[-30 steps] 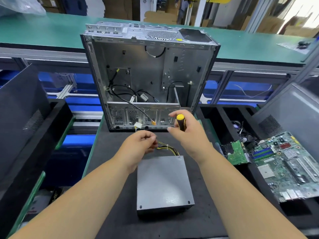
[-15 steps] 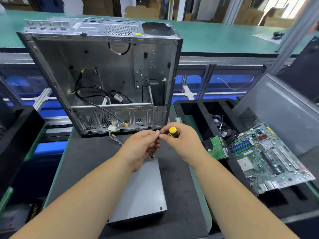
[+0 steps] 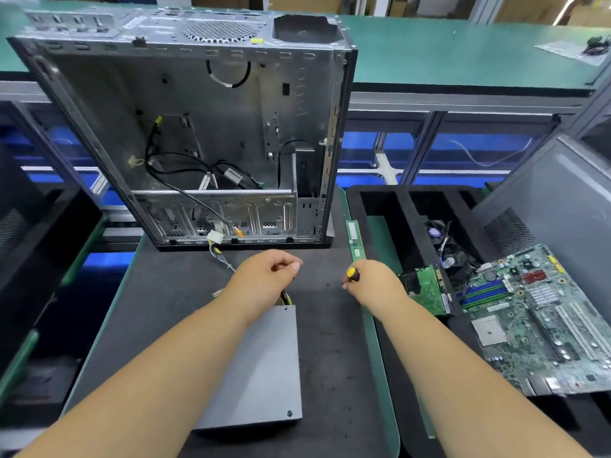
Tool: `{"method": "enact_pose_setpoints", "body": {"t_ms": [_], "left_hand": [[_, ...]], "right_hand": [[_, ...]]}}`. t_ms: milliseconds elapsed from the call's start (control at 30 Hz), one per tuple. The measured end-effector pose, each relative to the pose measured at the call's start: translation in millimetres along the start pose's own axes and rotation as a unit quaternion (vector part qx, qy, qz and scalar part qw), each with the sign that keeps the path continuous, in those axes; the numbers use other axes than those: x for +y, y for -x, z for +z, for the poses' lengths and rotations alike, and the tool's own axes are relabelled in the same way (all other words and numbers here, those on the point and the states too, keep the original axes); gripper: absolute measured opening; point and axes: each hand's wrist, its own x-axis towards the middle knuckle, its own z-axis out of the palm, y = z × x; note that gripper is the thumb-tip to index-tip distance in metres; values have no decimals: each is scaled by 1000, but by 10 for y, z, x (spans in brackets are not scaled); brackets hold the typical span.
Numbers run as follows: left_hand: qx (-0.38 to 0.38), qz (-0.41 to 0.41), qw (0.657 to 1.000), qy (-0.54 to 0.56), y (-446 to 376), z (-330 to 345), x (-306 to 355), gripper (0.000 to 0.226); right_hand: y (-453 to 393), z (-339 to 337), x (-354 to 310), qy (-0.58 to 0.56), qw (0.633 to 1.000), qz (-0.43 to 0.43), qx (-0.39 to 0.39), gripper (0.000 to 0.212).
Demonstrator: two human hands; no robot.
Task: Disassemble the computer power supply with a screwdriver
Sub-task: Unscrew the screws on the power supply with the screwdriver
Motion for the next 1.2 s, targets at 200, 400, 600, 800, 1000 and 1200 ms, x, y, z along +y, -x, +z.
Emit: {"method": "enact_pose_setpoints", "body": {"t_ms": [200, 400, 600, 800, 1000, 1200], "left_hand": [[40, 6, 998, -41, 70, 28, -50, 15], [75, 33, 993, -81, 144, -10, -140, 17], [102, 54, 988, -100, 222, -46, -233, 17], [87, 103, 986, -100, 377, -120, -296, 18], [-12, 156, 982, -108, 654, -224, -420, 28], [-93, 222, 961, -135, 1003, -297, -604, 28]], "right_hand": [[-163, 200, -53, 17, 999, -27, -14, 11], [-255, 240, -54, 17, 999, -29, -22, 10], [-261, 112, -41, -30, 999, -32, -2, 6], [64, -160, -217, -259, 963, -57, 53, 26], [629, -229, -706, -457, 881, -94, 76, 25], [1178, -82, -1039, -532, 833, -122, 85, 23]]}}
